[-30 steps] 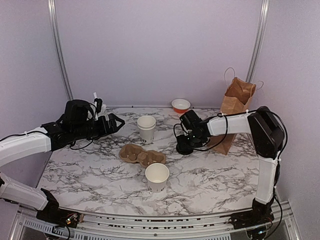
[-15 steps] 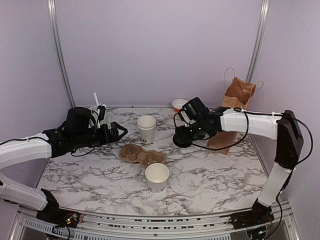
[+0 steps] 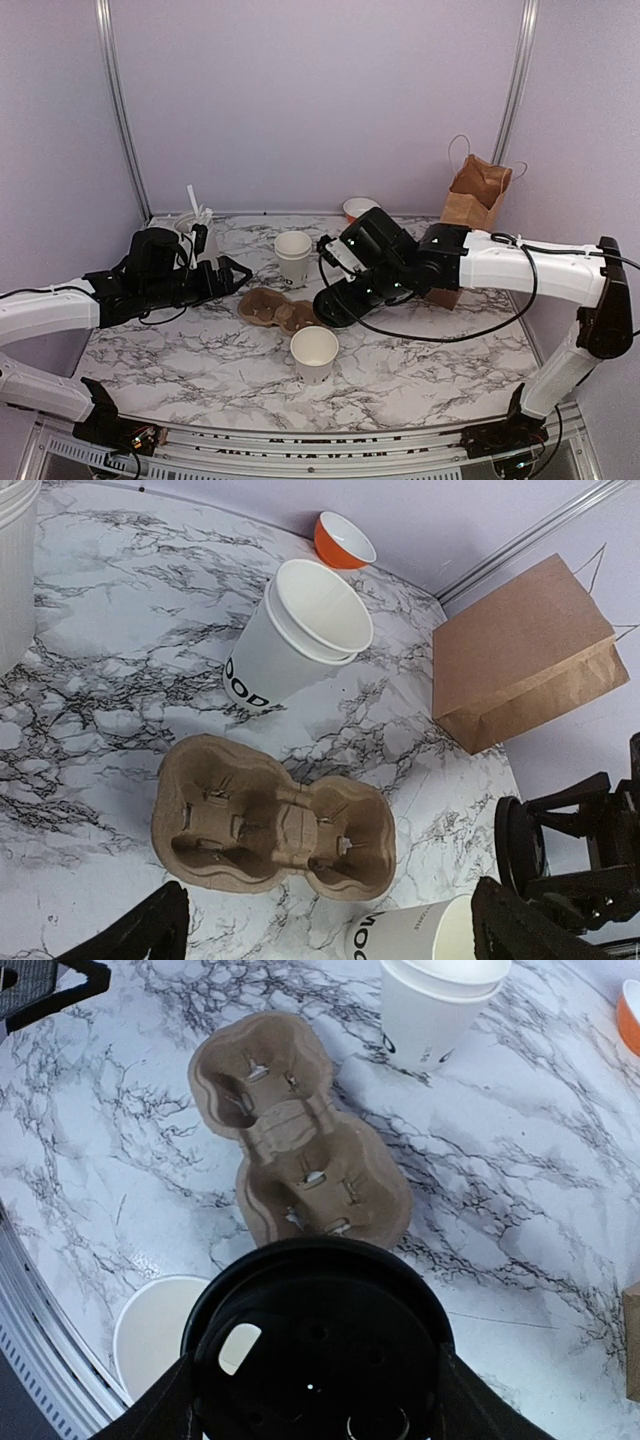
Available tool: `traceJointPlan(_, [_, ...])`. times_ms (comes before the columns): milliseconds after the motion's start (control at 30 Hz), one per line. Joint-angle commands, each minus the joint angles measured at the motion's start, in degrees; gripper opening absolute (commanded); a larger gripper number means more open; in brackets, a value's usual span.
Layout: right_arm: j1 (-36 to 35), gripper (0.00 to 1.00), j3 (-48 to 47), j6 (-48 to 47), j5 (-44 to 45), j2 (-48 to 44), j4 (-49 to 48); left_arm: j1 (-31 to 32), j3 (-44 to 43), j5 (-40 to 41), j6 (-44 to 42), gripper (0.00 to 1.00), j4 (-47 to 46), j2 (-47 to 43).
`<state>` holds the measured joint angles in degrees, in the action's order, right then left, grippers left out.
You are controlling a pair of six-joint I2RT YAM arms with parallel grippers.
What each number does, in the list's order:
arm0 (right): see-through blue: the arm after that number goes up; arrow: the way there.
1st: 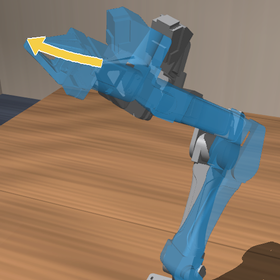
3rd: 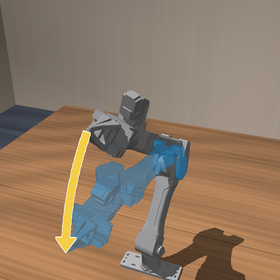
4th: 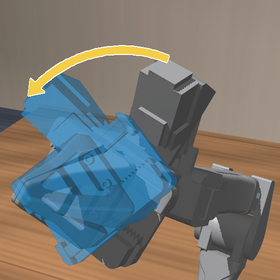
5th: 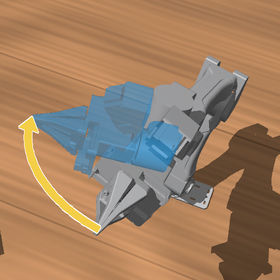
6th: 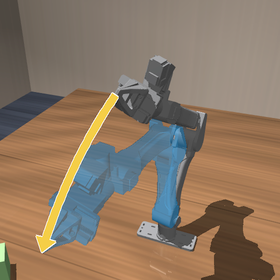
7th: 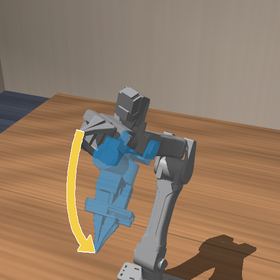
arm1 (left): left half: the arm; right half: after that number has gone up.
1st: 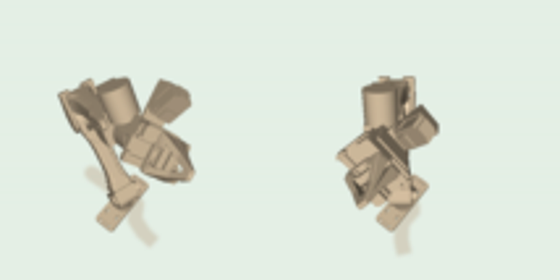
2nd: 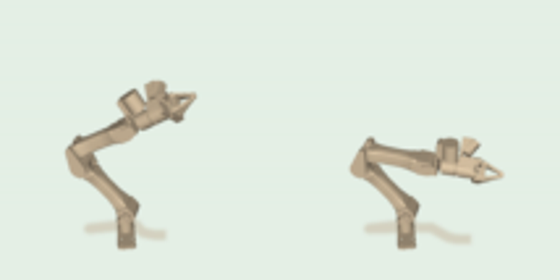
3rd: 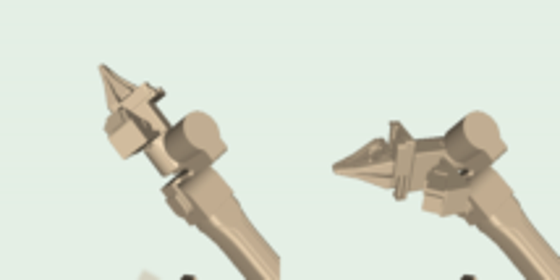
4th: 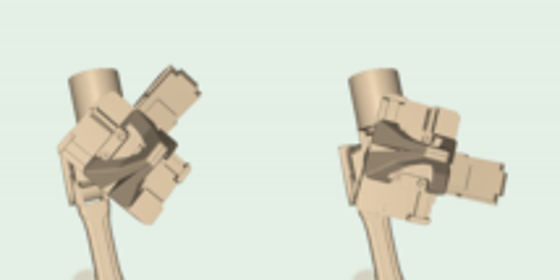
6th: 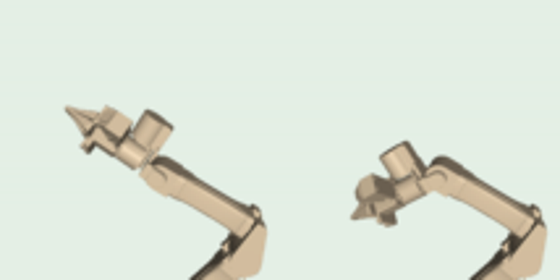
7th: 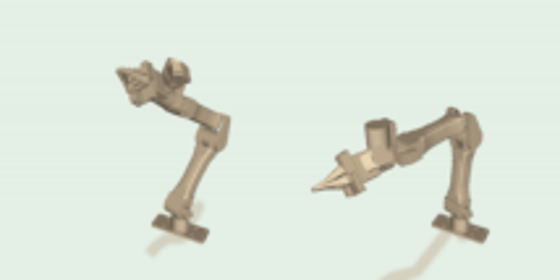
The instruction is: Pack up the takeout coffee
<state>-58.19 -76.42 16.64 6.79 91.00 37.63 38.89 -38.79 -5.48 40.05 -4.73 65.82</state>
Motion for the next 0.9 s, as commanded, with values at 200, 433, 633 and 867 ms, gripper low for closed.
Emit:
traceJointPlan(200, [-8.51, 0.64, -2.50, -0.08, 3.09, 0.90, 2.55, 2.69, 1.16, 0.85, 0.44, 0.99, 2.75, -2.96])
traceJointPlan(433, [-10.77, 0.64, -3.97, 0.14, 3.50, 3.38, 2.84, 3.81, 1.08, 1.53, 0.74, 0.99, 2.72, -2.31])
traceJointPlan(633, [-11.29, 0.64, -5.27, -0.59, 3.75, 5.67, 2.95, 4.30, 0.66, 1.65, 0.61, 0.99, 2.68, -1.52])
traceJointPlan(867, [-11.65, 0.64, -6.34, -1.20, 3.49, 7.29, 3.03, 4.51, 0.55, 1.58, 0.13, 0.99, 2.71, -0.94])
